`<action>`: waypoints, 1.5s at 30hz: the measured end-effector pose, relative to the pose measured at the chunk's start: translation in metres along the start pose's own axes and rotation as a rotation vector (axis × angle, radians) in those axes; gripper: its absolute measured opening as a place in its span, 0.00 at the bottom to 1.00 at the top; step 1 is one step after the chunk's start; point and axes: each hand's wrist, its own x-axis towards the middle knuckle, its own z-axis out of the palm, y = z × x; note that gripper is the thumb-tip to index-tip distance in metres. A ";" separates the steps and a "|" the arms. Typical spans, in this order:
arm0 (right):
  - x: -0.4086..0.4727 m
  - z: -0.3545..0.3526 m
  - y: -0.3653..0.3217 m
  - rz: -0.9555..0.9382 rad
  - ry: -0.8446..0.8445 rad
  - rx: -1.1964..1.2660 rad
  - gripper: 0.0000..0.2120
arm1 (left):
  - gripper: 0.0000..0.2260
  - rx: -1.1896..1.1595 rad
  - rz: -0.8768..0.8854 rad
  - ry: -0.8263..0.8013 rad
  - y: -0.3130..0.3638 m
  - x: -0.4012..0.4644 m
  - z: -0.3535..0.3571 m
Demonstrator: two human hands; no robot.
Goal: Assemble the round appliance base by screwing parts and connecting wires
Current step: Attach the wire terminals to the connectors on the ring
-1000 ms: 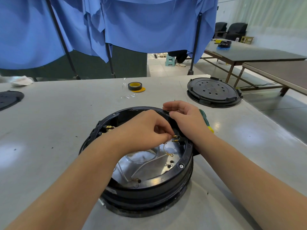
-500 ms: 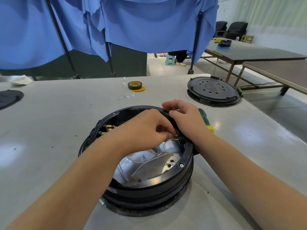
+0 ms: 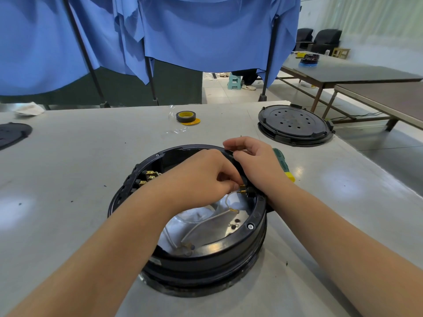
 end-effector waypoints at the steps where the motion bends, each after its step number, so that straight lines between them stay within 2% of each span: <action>1: 0.000 0.000 0.000 -0.001 0.000 -0.001 0.19 | 0.08 0.001 -0.001 -0.003 0.000 0.000 0.000; 28: 0.000 -0.001 0.002 0.031 0.009 0.034 0.18 | 0.06 0.014 -0.045 0.012 0.002 -0.001 0.001; 35: 0.023 -0.025 0.000 0.151 0.126 0.092 0.13 | 0.08 -0.068 -0.094 0.092 -0.004 -0.001 -0.003; 37: 0.033 -0.036 0.001 0.193 0.131 -0.010 0.11 | 0.09 -0.026 -0.112 0.133 -0.007 0.000 -0.003; 39: 0.043 -0.045 0.005 0.206 0.119 -0.183 0.09 | 0.12 0.111 -0.121 0.128 -0.011 0.001 -0.003; 42: 0.059 -0.049 0.009 0.181 0.100 -0.424 0.05 | 0.18 0.285 -0.175 0.024 -0.016 0.002 -0.002; 45: 0.073 -0.044 0.010 0.187 0.017 -0.658 0.04 | 0.18 0.294 -0.255 -0.077 -0.016 0.003 -0.001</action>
